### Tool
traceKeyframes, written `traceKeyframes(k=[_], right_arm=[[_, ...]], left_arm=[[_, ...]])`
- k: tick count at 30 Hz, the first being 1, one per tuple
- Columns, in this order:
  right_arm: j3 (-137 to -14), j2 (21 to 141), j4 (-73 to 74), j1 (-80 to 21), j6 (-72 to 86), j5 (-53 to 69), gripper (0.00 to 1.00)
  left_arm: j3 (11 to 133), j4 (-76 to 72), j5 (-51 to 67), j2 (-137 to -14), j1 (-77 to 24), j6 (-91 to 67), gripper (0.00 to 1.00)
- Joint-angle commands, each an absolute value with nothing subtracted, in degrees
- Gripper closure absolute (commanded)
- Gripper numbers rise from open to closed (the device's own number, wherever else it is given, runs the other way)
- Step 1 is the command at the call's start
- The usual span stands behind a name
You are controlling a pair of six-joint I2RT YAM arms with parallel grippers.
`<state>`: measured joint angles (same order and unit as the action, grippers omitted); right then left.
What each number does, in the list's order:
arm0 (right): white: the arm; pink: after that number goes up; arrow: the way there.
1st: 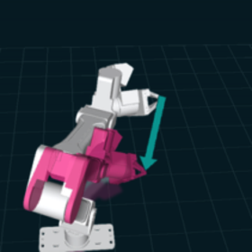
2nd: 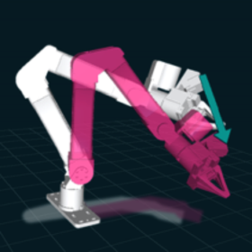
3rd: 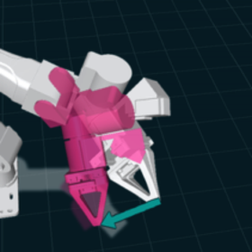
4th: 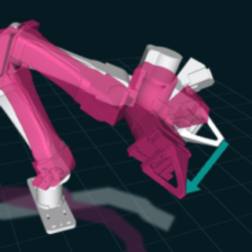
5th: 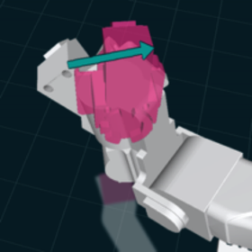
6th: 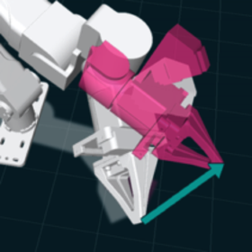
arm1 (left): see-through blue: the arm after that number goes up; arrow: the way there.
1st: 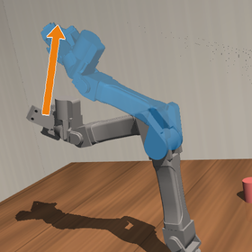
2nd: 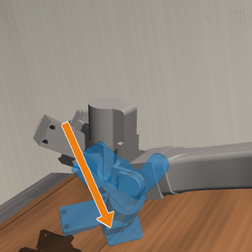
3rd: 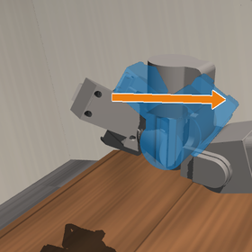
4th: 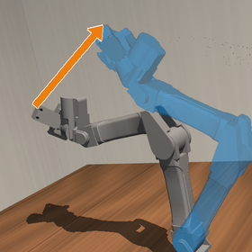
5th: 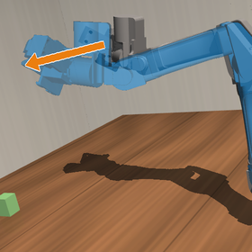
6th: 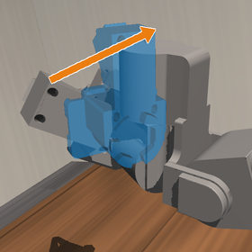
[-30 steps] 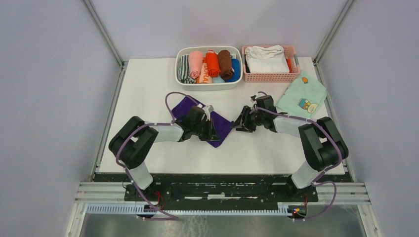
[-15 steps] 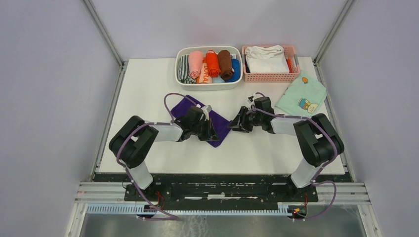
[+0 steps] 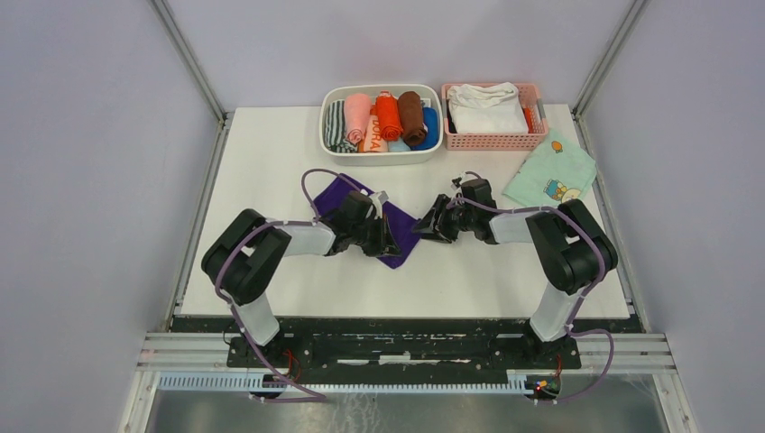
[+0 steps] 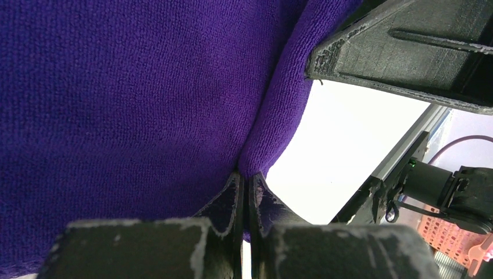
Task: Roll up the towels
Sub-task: Roll the towel at the center of the board.
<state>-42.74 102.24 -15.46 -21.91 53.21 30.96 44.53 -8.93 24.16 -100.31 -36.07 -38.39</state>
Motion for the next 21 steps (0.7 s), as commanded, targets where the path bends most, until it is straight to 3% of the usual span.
traceKeyframes(k=[1, 9, 16, 21], right_arm=[[-44.1, 103.2, -13.8, -22.1, 52.8, 27.9, 0.47], [-46.4, 101.9, -0.5, -23.7, 50.3, 18.5, 0.5], [-50.7, 103.6, 10.6, -25.0, 49.7, 12.5, 0.72], [-52.7, 104.0, 15.0, -26.2, 49.1, 10.2, 0.74]], left_arm=[[45.6, -5.3, 22.4, -102.3, -35.9, -38.5, 0.96], [46.7, -3.6, 22.0, -102.2, -36.0, -37.7, 0.94], [47.3, 1.4, 18.3, -99.1, -36.1, -35.7, 0.84], [48.1, 8.1, 10.5, -93.9, -36.8, -33.4, 0.74]])
